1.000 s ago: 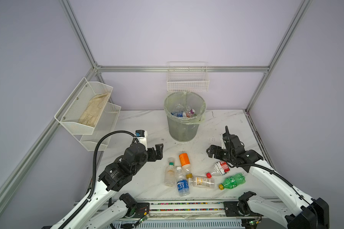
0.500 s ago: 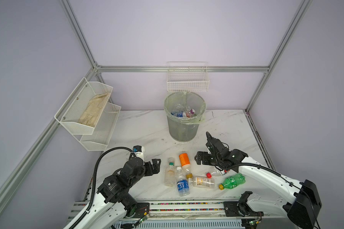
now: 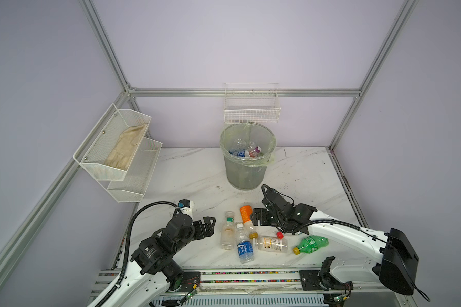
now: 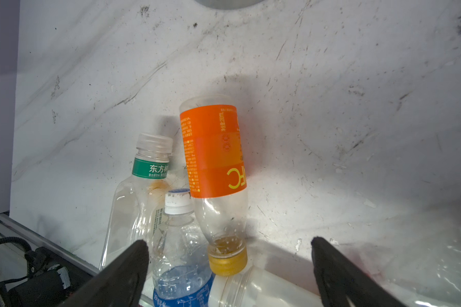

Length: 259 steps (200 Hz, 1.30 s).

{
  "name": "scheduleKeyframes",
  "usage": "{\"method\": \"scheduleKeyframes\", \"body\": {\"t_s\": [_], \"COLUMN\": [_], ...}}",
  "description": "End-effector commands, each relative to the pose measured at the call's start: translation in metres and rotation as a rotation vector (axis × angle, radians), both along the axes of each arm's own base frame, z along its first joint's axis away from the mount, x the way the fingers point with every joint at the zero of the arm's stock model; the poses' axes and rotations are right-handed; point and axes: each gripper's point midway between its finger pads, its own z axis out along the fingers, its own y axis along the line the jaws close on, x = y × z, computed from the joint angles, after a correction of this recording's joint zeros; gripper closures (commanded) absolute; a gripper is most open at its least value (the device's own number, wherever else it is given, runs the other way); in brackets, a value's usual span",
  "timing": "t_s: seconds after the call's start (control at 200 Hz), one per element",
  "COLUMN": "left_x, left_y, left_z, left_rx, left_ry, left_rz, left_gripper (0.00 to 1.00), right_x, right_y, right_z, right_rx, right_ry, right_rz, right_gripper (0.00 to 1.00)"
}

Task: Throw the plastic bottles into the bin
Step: 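Lower the right gripper toward the orange-label bottle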

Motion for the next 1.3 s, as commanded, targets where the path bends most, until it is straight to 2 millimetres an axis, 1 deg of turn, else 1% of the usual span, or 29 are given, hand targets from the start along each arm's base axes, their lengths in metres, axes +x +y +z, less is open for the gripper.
{"method": "scheduleKeyframes", "body": {"t_s": [0.0,0.11,0.185,0.355,0.605,0.77,0.86,0.985,1.165,1.29], "left_x": [-0.002,0.0,0.001,0.005,0.015,0.021,0.024,0.03,0.039,0.043], "left_y": [-0.002,-0.003,-0.004,-0.005,0.001,0.004,0.007,0.003,-0.007,-0.013], "left_z": [-0.014,-0.012,-0.016,-0.018,-0.002,0.005,0.003,0.003,0.011,0.02], "left_rx": [0.002,0.006,0.015,0.003,-0.027,-0.032,-0.03,-0.034,-0.016,-0.02], "left_ry": [0.036,0.045,0.064,0.095,0.054,0.027,0.024,0.031,0.043,0.034], "left_rz": [0.0,0.006,0.01,0.048,0.126,0.164,0.191,0.204,0.181,0.163], "left_gripper": [0.0,0.0,0.0,0.0,0.0,0.0,0.0,0.0,0.0,0.0], "right_x": [0.003,0.005,0.005,0.006,0.005,0.003,0.004,0.004,0.008,0.009], "right_y": [-0.002,-0.003,-0.002,-0.002,0.002,0.006,0.009,0.01,0.016,0.02], "right_z": [0.005,0.008,0.01,0.004,-0.007,-0.017,-0.021,-0.025,-0.029,-0.025], "right_rx": [0.017,0.032,0.046,0.046,0.073,0.097,0.101,0.091,0.078,0.079], "right_ry": [-0.035,-0.056,-0.064,-0.078,-0.096,-0.103,-0.104,-0.109,-0.111,-0.1], "right_rz": [-0.038,-0.042,-0.042,-0.039,-0.007,0.016,0.028,0.039,0.054,0.063], "right_gripper": [0.03,0.03,0.03,0.03,0.03,0.03,0.03,0.03,0.03,0.03]}}
